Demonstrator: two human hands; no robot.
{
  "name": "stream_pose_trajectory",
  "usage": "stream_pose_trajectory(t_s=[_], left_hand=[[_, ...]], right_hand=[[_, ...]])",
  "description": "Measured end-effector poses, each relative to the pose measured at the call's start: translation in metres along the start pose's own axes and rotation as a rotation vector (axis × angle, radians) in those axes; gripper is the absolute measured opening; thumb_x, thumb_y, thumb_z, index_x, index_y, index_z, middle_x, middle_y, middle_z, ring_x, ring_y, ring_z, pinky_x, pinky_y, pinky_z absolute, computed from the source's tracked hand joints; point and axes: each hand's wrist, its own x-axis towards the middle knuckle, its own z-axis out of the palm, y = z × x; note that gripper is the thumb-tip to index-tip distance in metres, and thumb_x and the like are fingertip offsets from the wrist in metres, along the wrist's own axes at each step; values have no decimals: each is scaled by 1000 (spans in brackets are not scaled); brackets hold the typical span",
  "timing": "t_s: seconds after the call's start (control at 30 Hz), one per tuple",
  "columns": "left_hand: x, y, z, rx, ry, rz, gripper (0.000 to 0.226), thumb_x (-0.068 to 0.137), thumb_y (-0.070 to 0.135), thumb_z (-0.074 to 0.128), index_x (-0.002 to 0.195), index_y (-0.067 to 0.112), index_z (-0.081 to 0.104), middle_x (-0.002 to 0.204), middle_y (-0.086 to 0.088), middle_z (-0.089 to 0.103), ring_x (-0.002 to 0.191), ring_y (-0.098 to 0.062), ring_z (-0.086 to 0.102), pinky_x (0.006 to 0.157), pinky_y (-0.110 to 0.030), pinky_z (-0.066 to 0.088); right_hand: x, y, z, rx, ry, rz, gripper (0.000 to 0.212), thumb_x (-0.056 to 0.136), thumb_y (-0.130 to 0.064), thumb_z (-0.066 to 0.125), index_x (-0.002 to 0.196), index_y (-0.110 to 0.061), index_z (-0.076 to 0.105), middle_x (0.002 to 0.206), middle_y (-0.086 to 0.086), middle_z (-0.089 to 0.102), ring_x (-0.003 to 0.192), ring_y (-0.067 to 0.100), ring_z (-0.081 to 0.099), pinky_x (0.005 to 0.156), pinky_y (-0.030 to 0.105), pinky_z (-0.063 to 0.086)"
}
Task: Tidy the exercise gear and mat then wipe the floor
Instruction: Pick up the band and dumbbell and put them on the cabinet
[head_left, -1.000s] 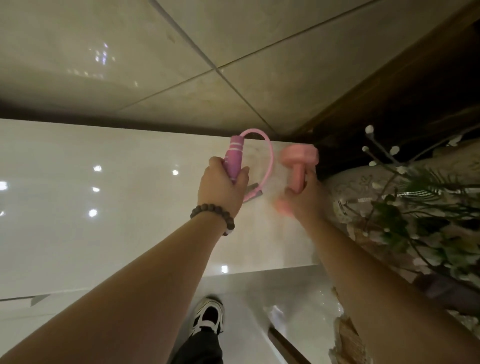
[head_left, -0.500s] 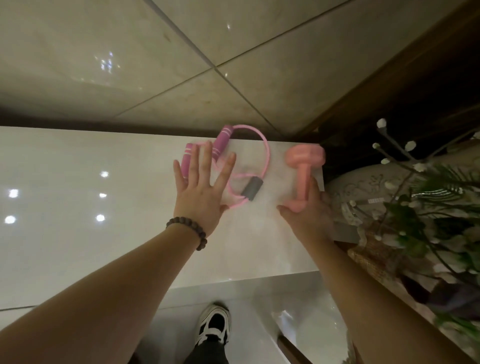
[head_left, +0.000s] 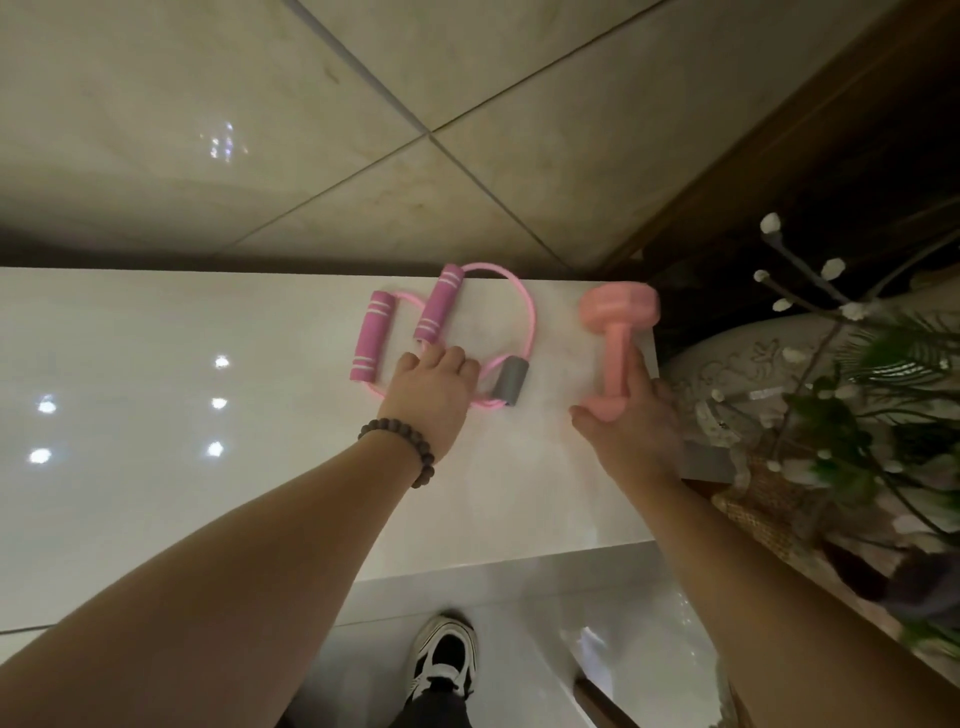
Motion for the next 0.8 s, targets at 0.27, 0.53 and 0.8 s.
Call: stream_pose_trajectory(t_s=[0.27, 0.53, 0.8], left_hand=[[28, 57, -16, -161, 131, 23, 29, 92, 12, 51, 120, 13, 51, 121, -6, 54, 115, -26, 49, 101, -37, 38], [20, 64, 14, -78, 22, -79, 46, 97, 37, 47, 137, 17, 38, 133, -6, 43, 129, -32, 34, 112, -56, 19], [29, 75, 7, -112, 62, -95, 26, 98, 28, 47, 121, 15, 50, 117, -4, 55, 114, -29, 47, 105, -49, 25]], right_hand=[[4, 16, -8, 75, 55, -105, 81, 76, -41, 69, 145, -34, 28, 115, -9, 48, 95, 12, 51, 78, 27, 40], [20, 26, -5, 19, 73, -75, 92, 62, -48, 77, 142, -28, 36, 118, 8, 54, 96, 26, 58, 77, 41, 53], [21, 26, -16, -3, 65, -118, 85, 71, -41, 77, 143, -31, 34, 126, 8, 49, 102, 24, 54, 79, 30, 47]])
